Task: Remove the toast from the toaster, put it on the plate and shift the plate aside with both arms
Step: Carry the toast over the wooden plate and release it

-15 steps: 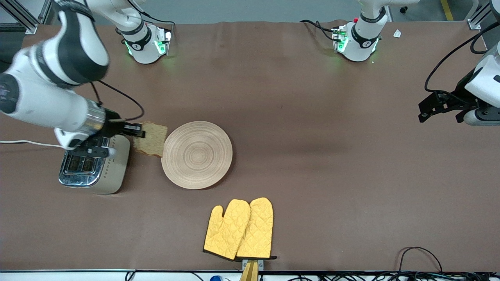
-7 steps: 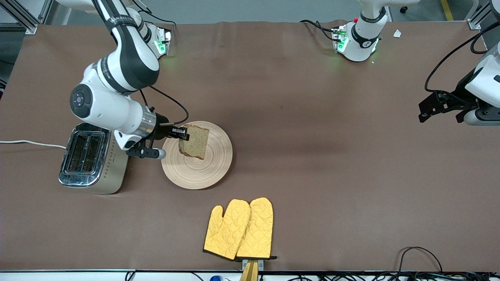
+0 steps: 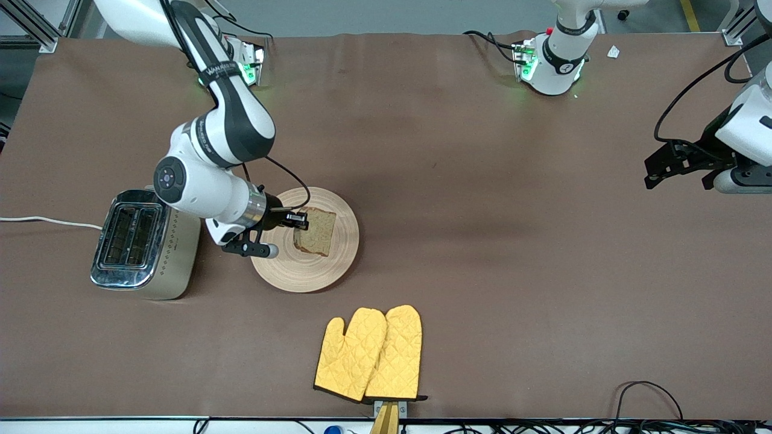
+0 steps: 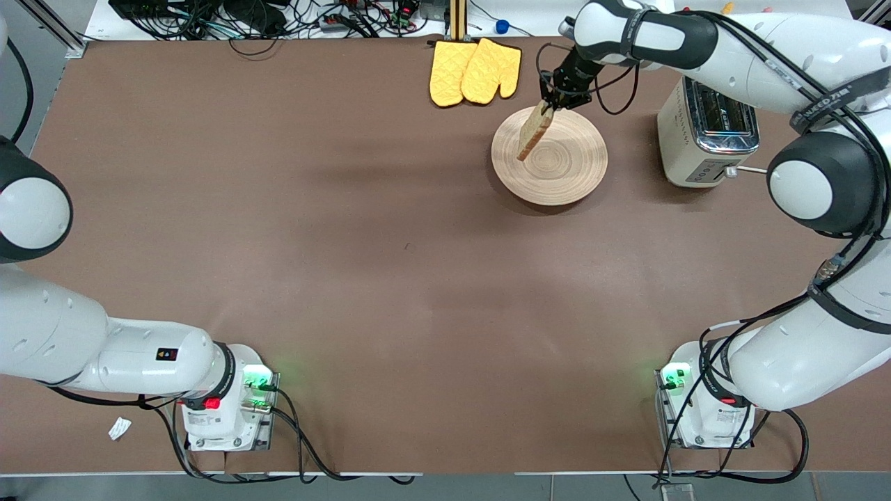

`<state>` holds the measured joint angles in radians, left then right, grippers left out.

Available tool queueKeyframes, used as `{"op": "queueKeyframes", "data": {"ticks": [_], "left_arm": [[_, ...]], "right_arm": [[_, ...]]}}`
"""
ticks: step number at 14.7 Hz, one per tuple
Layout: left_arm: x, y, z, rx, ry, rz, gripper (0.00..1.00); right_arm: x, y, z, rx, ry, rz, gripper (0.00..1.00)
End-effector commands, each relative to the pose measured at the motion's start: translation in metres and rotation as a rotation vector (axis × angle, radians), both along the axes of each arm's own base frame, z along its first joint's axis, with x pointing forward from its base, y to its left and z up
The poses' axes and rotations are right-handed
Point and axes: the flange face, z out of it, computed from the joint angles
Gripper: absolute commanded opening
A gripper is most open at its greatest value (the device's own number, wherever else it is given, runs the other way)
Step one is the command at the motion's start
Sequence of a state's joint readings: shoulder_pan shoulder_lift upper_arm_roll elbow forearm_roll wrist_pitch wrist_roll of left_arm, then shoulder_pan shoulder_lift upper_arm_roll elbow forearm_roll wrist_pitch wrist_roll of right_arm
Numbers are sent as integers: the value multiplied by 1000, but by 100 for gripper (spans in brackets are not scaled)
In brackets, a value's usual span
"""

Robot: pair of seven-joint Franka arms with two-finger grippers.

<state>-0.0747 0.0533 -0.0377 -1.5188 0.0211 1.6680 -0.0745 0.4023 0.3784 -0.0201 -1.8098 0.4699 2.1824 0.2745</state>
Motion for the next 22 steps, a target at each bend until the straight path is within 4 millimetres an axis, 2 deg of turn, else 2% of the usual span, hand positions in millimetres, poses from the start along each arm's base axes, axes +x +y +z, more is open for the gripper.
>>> {"op": "queueKeyframes", "data": {"ticks": [1,3,6,7,8,9,10,11,12,13,15,17,20,21,22], "left_arm": [[2,2,4,22,-3,6,100],[2,-2,5,21,-5,3,100],[2,-3,5,21,-5,2,100],[2,-2,5,21,-5,3,100],[2,-1,5,21,-5,3,100],[2,-1,4,22,-4,3,100],[2,-1,4,22,-4,3,100],[2,-1,4,22,-4,0,100],[2,-2,2,23,1,-6,100],[2,-1,-3,25,15,-11,100],[2,1,-8,26,37,-13,100],[5,-1,-20,29,69,-16,100],[0,-13,-28,20,128,-24,100],[-2,-18,-32,2,152,-28,100],[1,-25,-46,-61,189,-25,100]], "right_arm": [[-8,-42,-40,-1,-27,52,0],[-9,-67,-57,-6,-15,72,0],[-11,-79,-66,-8,-1,77,1],[-13,-79,-69,-12,5,77,7],[-13,-80,-75,-14,15,76,18],[-14,-81,-78,-17,23,75,37],[-13,-83,-80,-21,27,72,63],[-13,-85,-81,-28,28,72,81],[-12,-91,-82,-31,28,68,92],[-9,-105,-83,-43,29,57,98],[-6,-124,-80,-105,43,96,100],[0,-140,-67,-145,24,120,100],[10,-159,-26,-203,29,163,100],[15,-170,-4,-224,19,165,100],[19,-182,15,-239,10,161,100]]}}
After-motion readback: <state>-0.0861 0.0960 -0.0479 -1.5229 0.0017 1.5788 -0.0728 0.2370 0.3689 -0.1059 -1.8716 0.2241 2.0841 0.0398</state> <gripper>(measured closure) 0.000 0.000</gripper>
